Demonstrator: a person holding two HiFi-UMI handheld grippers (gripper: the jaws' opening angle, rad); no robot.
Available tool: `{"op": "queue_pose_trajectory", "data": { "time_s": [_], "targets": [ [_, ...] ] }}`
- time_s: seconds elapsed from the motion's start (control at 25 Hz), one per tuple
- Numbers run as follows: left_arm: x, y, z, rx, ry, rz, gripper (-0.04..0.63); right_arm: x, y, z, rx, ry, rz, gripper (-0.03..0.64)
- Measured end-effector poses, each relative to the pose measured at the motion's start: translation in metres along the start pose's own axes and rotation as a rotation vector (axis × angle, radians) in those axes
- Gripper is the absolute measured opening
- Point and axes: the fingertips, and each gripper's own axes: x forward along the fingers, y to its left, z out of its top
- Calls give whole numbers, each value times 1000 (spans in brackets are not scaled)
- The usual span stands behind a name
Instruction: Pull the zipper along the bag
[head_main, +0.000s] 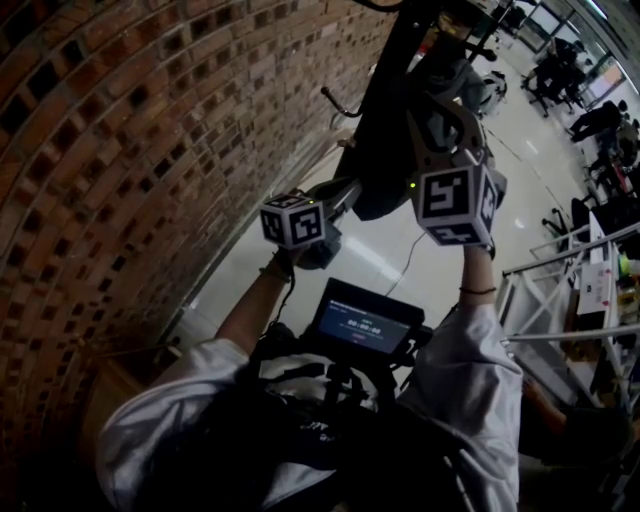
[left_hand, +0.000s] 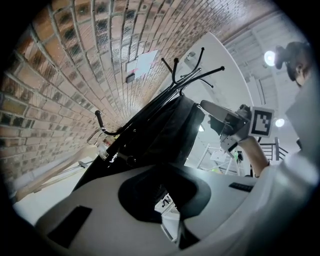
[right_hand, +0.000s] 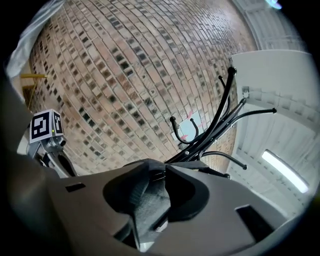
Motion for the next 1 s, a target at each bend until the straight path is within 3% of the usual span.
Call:
{"op": "queue_pose_trajectory", "data": {
  "time_s": [0.08, 0.4, 0.72, 0.84, 1.0],
  "targets": [
    [0, 0, 1, -3, -2, -3, 15, -3, -3, 2, 0, -10, -27, 56],
    [0, 0, 2, -32, -26, 4, 15, 7, -14, -10, -35, 34, -16, 51],
    [0, 3, 2, -32, -21, 2, 15, 3, -9, -14, 277, -8, 33, 52],
    [0, 4, -1, -11, -11, 4, 15, -6, -2, -16, 180, -8, 45, 58],
    [1, 4, -1, 1, -6, -1, 15, -20, -7, -29, 16, 20, -7, 58]
  ]
}}
